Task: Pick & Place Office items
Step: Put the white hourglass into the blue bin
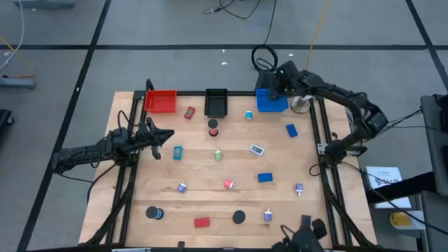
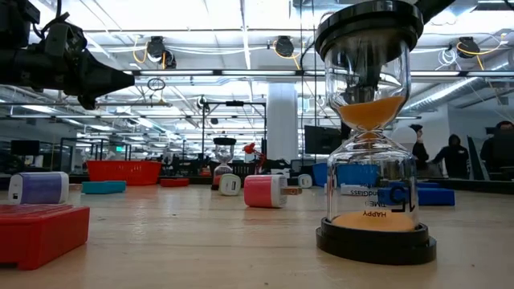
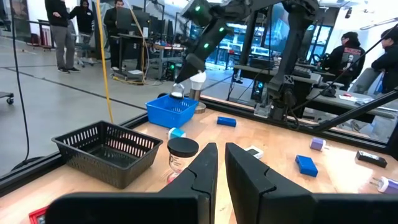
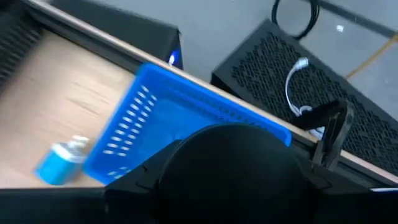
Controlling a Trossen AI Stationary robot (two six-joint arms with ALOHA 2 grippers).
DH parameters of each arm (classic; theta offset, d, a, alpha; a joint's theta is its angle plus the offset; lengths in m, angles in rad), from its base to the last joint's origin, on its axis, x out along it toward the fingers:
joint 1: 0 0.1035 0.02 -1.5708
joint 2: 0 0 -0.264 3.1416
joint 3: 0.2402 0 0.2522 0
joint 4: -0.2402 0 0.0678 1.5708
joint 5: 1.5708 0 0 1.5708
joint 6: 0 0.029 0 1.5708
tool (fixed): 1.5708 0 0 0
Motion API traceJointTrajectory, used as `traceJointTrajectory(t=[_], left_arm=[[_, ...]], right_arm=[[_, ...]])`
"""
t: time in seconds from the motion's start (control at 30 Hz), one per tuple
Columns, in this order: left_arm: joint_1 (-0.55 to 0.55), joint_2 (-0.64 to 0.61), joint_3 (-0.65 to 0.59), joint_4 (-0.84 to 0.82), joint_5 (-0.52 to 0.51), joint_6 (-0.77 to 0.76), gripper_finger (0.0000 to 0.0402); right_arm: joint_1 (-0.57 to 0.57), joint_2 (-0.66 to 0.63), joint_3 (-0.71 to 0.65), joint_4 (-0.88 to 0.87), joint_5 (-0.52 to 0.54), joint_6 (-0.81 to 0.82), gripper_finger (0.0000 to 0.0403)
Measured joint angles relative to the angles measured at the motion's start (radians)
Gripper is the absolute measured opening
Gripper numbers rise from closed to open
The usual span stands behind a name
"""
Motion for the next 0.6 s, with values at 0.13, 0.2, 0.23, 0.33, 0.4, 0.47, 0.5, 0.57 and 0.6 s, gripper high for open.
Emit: traceJointTrajectory(t=[0.13,0.2,0.23,0.33,0.4,0.47,0.5,0.57,0.6], left_arm=[[0.000,0.000,0.000,0.000,0.000,0.000,0.0040],[0.000,0.000,0.000,0.000,0.000,0.001,0.0040],[0.000,0.000,0.000,0.000,0.000,0.001,0.0040],[0.000,0.000,0.000,0.000,0.000,0.000,0.0040],[0.000,0.000,0.000,0.000,0.000,0.001,0.0040],[0.000,0.000,0.000,0.000,0.000,0.001,0.0040],[0.000,0.000,0.000,0.000,0.000,0.000,0.0040],[0.000,0.000,0.000,0.000,0.000,0.001,0.0040],[0.000,0.000,0.000,0.000,0.000,0.001,0.0040]], right_arm=[[-0.019,0.039,0.001,0.005,0.000,-0.026,0.0185],[-0.024,0.053,0.001,0.005,0.000,-0.037,0.0185],[-0.026,0.059,0.001,0.010,0.000,-0.047,0.0185],[-0.031,0.082,0.001,0.058,0.000,-0.059,0.0185],[-0.035,0.099,0.001,0.069,-0.002,-0.068,0.0185],[-0.042,0.122,0.001,0.073,-0.002,-0.079,0.0185],[-0.047,0.133,0.001,0.070,-0.005,-0.079,0.0185],[-0.054,0.150,0.000,0.067,-0.022,-0.080,0.0185],[-0.059,0.155,0.000,0.071,-0.027,-0.080,0.0185]])
